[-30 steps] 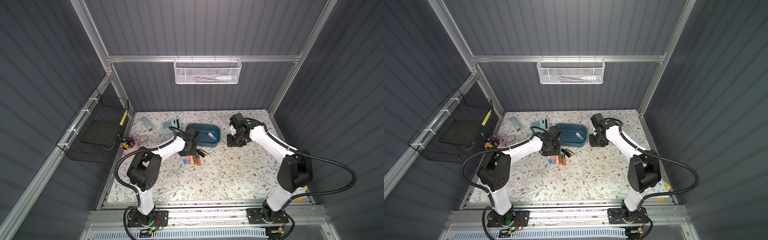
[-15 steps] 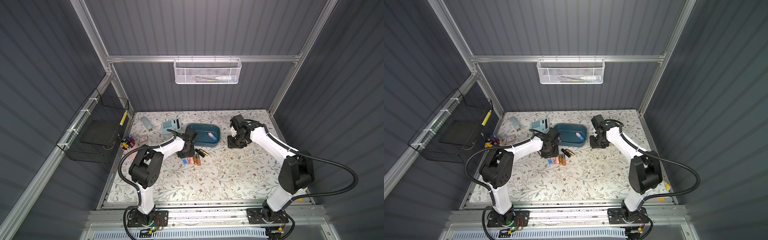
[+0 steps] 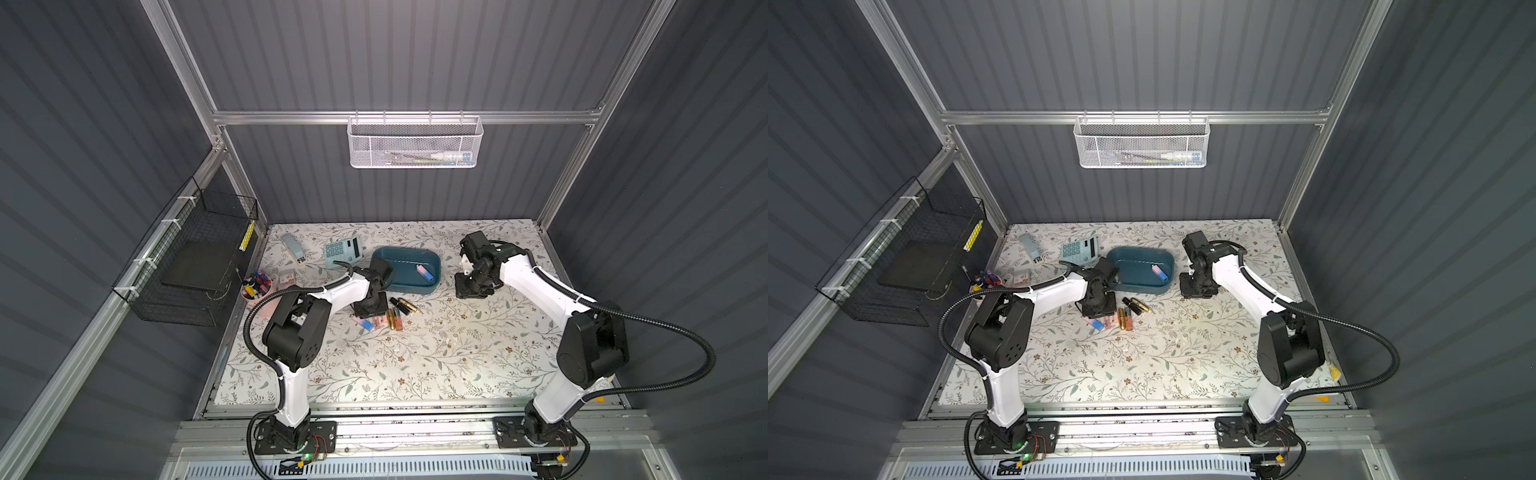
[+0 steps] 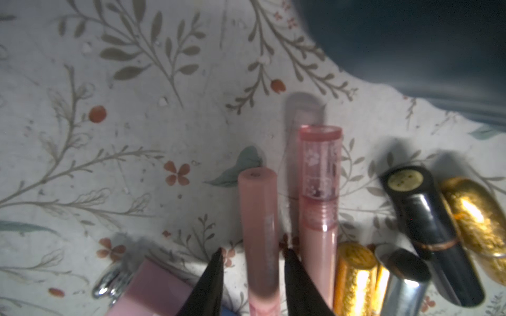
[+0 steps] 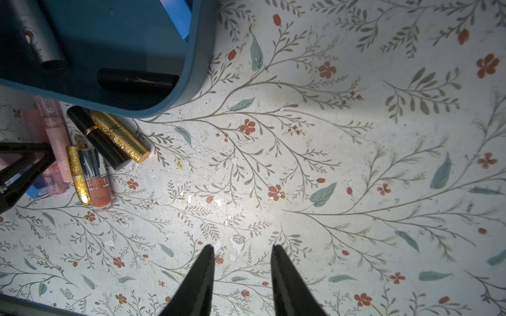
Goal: Put the lipstick into the storage box
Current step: Pick up the lipstick at the center of the board.
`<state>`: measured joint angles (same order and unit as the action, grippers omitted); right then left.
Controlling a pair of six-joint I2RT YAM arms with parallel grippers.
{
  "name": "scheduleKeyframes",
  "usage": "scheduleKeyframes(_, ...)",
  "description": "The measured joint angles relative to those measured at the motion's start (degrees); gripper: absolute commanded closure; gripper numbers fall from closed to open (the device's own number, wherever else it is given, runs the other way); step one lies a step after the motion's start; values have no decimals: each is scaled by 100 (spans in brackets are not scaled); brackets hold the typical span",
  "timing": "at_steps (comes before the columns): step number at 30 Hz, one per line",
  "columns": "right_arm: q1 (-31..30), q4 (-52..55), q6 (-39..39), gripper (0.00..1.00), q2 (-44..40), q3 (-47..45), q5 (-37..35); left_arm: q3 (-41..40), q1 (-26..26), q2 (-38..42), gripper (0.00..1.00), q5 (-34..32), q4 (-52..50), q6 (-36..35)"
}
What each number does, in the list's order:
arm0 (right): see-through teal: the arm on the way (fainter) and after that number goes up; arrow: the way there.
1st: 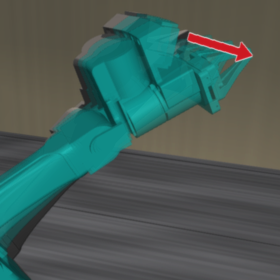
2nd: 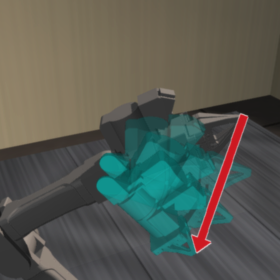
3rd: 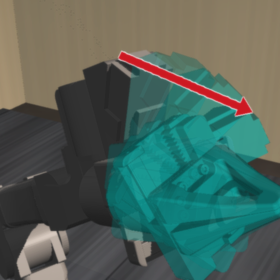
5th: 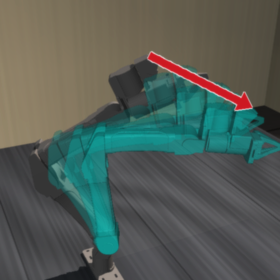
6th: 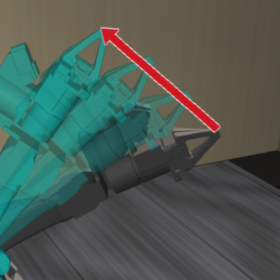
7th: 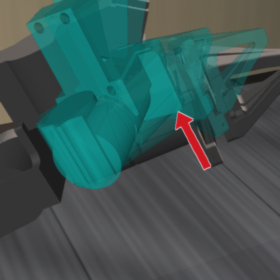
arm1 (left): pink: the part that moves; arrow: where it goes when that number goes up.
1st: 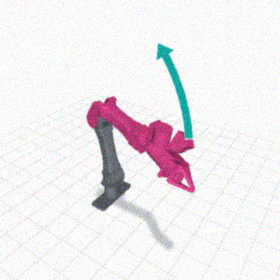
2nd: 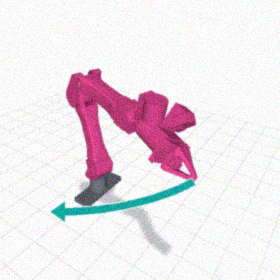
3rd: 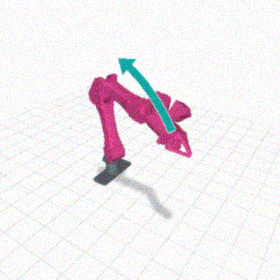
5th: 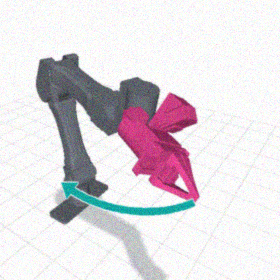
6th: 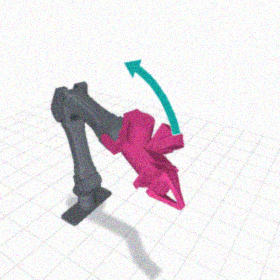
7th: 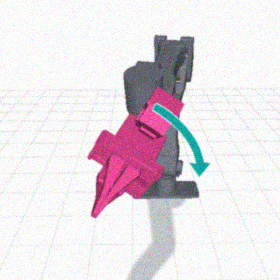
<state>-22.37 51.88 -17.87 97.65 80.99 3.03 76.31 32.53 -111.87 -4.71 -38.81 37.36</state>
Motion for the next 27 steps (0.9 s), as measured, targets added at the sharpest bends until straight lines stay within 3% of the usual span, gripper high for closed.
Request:
scheduleKeyframes(13, 0, 2, 2, 63, 0, 0, -2, 22, -2, -11, 91, 55, -2, -20)
scheduleKeyframes(27, 2, 0, 2, 62, 0, 2, -2, 1012, 0, 70, 92, 63, -752, -212)
